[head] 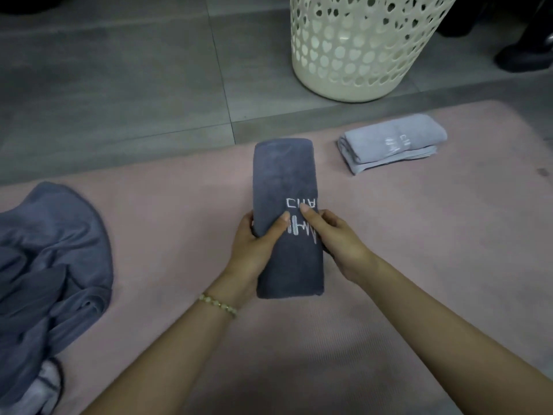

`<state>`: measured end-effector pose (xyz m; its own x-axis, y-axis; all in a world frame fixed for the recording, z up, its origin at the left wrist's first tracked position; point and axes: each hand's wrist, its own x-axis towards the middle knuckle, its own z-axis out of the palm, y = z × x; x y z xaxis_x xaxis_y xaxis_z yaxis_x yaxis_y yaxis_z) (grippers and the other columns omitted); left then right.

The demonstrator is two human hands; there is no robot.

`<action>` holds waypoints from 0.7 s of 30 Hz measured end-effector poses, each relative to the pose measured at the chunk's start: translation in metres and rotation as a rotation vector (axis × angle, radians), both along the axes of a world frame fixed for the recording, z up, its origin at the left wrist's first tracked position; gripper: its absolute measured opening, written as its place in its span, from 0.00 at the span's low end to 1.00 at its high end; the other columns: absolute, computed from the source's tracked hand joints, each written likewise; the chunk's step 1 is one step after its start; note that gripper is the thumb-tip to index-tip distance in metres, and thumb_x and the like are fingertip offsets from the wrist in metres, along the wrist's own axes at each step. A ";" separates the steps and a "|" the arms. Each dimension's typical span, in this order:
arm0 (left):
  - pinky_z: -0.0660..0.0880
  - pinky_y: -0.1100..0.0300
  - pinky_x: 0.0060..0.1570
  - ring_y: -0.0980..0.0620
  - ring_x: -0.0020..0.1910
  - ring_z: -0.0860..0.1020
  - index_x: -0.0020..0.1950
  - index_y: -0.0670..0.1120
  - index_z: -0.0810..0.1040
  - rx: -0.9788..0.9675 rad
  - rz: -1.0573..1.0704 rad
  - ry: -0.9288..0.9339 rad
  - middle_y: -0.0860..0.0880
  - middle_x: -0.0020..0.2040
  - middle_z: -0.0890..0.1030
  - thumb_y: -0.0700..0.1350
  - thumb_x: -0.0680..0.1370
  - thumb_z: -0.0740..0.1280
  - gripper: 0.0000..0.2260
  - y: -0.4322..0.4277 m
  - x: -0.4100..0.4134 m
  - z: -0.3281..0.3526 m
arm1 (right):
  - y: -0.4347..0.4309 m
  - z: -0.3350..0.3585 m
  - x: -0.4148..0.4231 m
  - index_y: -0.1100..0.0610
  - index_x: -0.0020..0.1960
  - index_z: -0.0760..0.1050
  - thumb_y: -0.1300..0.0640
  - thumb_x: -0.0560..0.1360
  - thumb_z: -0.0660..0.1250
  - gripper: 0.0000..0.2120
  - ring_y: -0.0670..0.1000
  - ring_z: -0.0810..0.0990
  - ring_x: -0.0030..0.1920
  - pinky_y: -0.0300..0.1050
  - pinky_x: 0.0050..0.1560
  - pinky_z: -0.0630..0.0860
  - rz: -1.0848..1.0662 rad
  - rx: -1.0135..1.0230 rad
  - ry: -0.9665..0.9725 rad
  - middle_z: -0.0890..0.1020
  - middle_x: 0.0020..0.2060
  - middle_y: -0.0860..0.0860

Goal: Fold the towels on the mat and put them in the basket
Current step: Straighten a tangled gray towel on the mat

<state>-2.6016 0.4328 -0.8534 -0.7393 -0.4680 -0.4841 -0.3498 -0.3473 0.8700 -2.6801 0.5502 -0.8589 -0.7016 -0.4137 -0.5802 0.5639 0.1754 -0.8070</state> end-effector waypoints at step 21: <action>0.50 0.46 0.74 0.45 0.77 0.45 0.77 0.57 0.46 -1.131 -1.071 -0.474 0.52 0.78 0.45 0.64 0.79 0.51 0.30 0.011 -0.129 -0.087 | 0.147 -0.034 -0.172 0.59 0.65 0.72 0.53 0.79 0.61 0.17 0.48 0.82 0.42 0.39 0.38 0.80 -0.634 -0.279 -0.028 0.84 0.46 0.49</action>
<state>-2.7303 0.4441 -0.9404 -0.8352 -0.1219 -0.5362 -0.2940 0.9231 0.2480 -2.8524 0.6972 -0.8931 -0.8437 -0.0655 -0.5329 0.5102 -0.4069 -0.7577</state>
